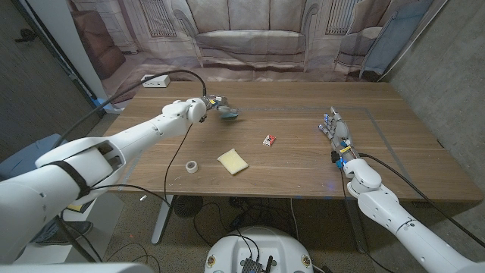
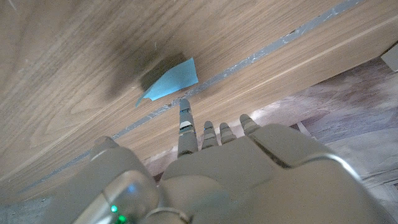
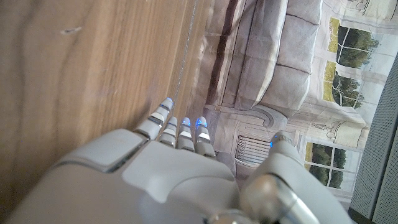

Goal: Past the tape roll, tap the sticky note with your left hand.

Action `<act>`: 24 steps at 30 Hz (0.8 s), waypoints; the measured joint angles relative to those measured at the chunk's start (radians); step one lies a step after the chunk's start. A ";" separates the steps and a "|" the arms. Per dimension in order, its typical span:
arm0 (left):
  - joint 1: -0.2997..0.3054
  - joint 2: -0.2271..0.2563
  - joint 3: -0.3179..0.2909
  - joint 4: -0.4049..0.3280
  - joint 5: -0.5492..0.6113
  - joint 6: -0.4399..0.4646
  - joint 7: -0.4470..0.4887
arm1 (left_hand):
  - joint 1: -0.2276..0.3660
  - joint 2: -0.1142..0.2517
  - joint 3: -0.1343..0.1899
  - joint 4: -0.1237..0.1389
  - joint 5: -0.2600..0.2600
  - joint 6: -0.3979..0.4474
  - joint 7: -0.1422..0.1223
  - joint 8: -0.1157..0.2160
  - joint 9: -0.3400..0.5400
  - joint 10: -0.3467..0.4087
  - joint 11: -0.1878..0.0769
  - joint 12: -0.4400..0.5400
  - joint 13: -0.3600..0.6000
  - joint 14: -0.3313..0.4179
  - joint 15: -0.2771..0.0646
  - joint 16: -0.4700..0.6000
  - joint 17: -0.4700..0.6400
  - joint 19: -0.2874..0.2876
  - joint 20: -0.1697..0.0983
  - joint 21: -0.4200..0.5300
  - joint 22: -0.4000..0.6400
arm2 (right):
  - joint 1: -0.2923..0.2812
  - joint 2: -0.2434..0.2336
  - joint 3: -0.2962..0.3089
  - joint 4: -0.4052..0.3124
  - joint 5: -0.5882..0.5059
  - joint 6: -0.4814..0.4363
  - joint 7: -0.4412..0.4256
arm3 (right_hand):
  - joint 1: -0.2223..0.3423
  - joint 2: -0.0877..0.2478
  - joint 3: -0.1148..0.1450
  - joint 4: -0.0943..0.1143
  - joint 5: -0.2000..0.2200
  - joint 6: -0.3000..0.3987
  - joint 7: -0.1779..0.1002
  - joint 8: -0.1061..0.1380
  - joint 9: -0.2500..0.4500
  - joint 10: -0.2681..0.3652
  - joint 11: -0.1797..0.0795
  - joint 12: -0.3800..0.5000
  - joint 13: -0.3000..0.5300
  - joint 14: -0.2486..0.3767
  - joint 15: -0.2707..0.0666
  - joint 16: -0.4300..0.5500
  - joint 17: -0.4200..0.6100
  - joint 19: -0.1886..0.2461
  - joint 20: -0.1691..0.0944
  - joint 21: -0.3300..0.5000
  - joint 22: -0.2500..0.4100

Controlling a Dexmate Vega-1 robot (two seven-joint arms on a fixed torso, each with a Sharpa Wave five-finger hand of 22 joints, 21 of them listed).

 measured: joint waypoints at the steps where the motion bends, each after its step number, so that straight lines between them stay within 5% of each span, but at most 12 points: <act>1: 0.001 -0.002 0.000 0.000 0.001 -0.001 0.000 | 0.000 0.000 0.000 0.000 0.000 0.000 0.000 0.000 0.000 0.000 0.000 0.000 0.000 0.000 0.000 0.000 0.000 0.000 0.000 0.000 0.000 | 0.000 0.000 0.000 0.000 0.000 0.000 0.000 | 0.000 0.000 0.000 0.000 0.000 0.000 0.000 0.000 0.000 0.000 0.000 0.000 0.000 0.000 0.000 0.000 0.000 0.000 0.000 0.000 0.000; 24: -0.013 -0.042 0.019 0.064 0.003 -0.032 0.001 | 0.005 0.005 0.007 -0.006 0.000 0.004 0.004 0.000 0.000 0.000 0.000 0.000 0.000 0.000 0.000 0.000 0.000 0.000 0.000 0.000 0.000 | -0.023 -0.004 0.013 -0.018 0.001 0.004 -0.019 | 0.000 0.000 0.000 0.000 0.000 0.000 0.000 0.000 0.000 0.000 0.000 0.000 0.000 0.000 0.000 0.000 0.005 0.000 0.000 0.000 0.000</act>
